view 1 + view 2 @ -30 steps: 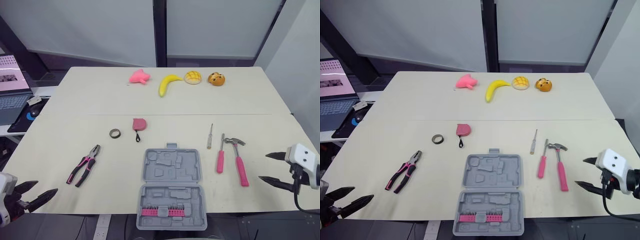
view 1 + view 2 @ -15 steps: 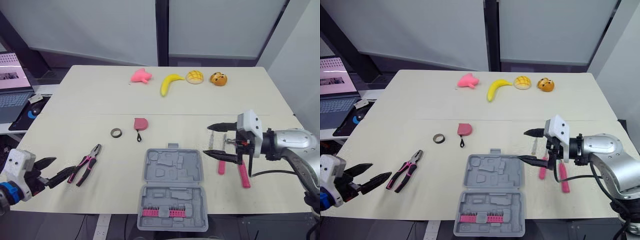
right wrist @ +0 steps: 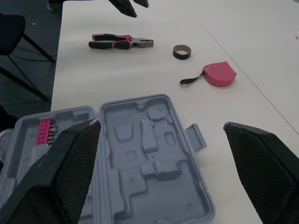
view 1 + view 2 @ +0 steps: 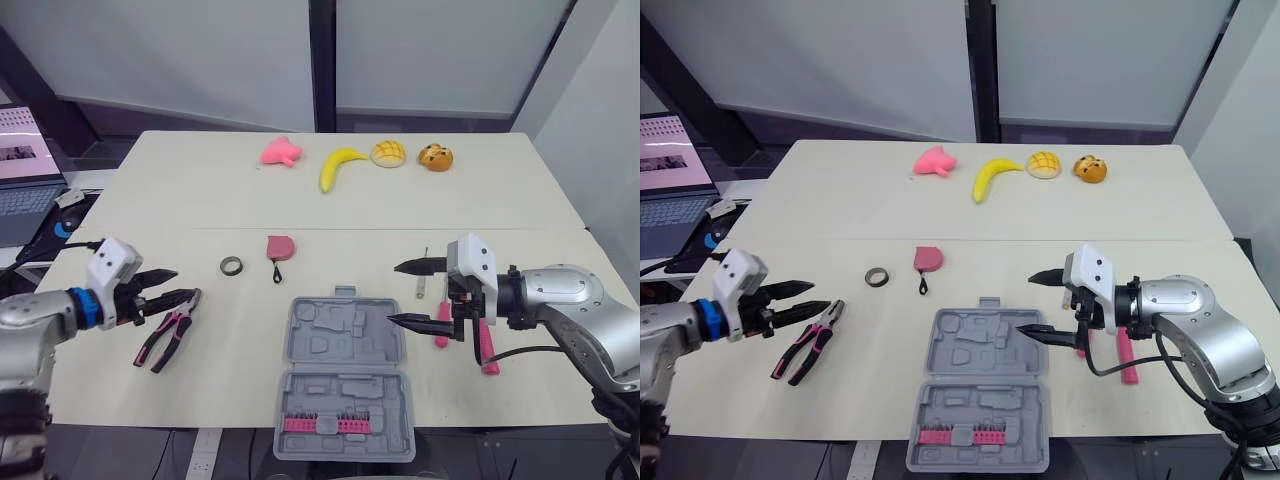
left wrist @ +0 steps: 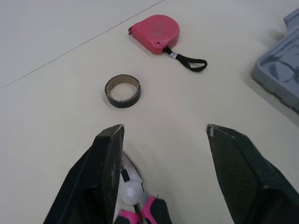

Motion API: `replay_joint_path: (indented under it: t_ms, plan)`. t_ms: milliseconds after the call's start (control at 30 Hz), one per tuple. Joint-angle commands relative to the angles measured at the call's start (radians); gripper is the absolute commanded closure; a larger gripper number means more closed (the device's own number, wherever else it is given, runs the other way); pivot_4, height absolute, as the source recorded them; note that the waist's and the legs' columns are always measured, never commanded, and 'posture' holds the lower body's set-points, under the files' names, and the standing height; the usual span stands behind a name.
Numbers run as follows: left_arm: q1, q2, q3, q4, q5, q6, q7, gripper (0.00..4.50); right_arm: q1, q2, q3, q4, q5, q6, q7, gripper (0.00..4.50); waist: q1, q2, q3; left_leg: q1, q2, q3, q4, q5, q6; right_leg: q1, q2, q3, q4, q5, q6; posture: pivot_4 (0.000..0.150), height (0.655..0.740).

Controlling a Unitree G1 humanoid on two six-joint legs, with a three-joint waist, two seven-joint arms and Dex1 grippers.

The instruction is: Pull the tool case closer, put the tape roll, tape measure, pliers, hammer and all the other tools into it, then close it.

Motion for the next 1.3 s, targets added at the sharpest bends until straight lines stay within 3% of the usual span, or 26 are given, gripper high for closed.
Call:
replay_joint_path:
  t_ms: [33,333,700,1033,1300]
  plan:
    - [-0.14,-0.018,-0.077,0.149,0.075,-0.095,-0.031,1.49,-0.022,0.011,0.001,-0.053,0.003,0.006,-0.028,0.0,-0.001,0.0,0.0,-0.001,0.0,0.0,0.0,0.0,0.0,-0.001,0.0,0.0,0.0,0.0,0.0,0.15,0.7193]
    - [-0.489,-0.131,-0.236,0.627,0.282,-0.3,0.02,1.49,-0.032,0.026,0.023,-0.104,0.01,0.049,-0.085,0.0,-0.004,-0.002,0.0,-0.004,0.0,0.001,0.002,0.0,0.0,-0.006,0.0,0.0,0.003,0.0,0.0,0.15,0.7193]
    - [-0.573,-0.228,-0.25,0.832,0.369,-0.296,0.166,1.49,-0.015,0.014,-0.001,-0.167,0.038,0.114,-0.124,0.0,-0.022,-0.005,0.001,-0.008,-0.001,0.0,0.003,0.0,0.0,-0.01,0.0,-0.001,0.007,0.0,0.0,0.15,0.7193]
    - [-0.589,-0.248,-0.249,0.857,0.397,-0.306,0.202,4.48,0.015,-0.023,-0.046,-0.224,0.081,0.163,-0.147,0.0,-0.022,-0.005,0.001,-0.008,-0.001,-0.001,0.005,0.0,0.0,-0.01,0.0,-0.001,0.01,0.0,0.0,0.15,0.7193]
    - [-0.592,-0.207,-0.233,0.844,0.387,-0.316,0.121,4.48,0.031,-0.028,-0.038,-0.234,0.082,0.157,-0.165,0.0,-0.023,-0.006,0.001,-0.008,-0.001,-0.001,0.005,0.0,0.0,-0.01,0.0,-0.001,0.011,0.0,0.0,0.15,0.7193]
